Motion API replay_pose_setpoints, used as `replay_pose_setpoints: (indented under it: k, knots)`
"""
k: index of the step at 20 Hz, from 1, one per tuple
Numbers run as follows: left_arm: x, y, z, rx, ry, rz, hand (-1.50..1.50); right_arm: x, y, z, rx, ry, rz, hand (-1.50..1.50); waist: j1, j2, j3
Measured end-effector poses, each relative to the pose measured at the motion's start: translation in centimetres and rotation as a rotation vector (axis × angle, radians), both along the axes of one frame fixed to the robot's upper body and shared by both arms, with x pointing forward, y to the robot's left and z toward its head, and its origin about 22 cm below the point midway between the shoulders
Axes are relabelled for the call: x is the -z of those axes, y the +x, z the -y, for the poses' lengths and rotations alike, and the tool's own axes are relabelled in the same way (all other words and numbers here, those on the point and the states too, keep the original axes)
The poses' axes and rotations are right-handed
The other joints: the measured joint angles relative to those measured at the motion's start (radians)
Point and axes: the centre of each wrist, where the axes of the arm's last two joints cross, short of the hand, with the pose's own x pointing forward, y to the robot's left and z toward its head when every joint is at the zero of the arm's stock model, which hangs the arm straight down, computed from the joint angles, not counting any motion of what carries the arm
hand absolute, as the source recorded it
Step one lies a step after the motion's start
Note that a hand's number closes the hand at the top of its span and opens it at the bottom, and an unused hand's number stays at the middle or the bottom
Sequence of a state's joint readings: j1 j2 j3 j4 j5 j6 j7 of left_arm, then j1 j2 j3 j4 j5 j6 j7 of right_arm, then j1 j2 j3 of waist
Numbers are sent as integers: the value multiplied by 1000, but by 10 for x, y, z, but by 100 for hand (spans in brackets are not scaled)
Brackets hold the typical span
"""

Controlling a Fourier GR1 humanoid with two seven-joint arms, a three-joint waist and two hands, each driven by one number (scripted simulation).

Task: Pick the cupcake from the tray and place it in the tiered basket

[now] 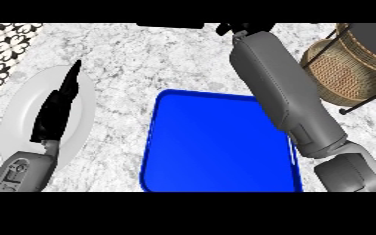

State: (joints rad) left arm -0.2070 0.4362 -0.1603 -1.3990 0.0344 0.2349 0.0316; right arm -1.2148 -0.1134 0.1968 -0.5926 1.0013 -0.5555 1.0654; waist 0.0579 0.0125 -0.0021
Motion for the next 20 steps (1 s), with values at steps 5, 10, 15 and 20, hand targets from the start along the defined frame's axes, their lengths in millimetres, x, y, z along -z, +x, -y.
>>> replay_pose_setpoints:
  k: [5,10,15,20]
  knots:
    - [-4,2,-1,-18,-3,-2,0,-38,13,5,78,-120,74,150,-18,-5,0]
    - [-3,-2,-3,-26,-3,-7,0,-72,23,22,148,-143,69,150,-26,-7,1]
    - [0,-4,1,-32,-4,-4,0,-85,29,48,164,-92,77,150,-32,-6,1]
    - [-2,-8,-5,-36,-5,-3,0,-80,34,79,204,-138,27,150,-32,-5,1]
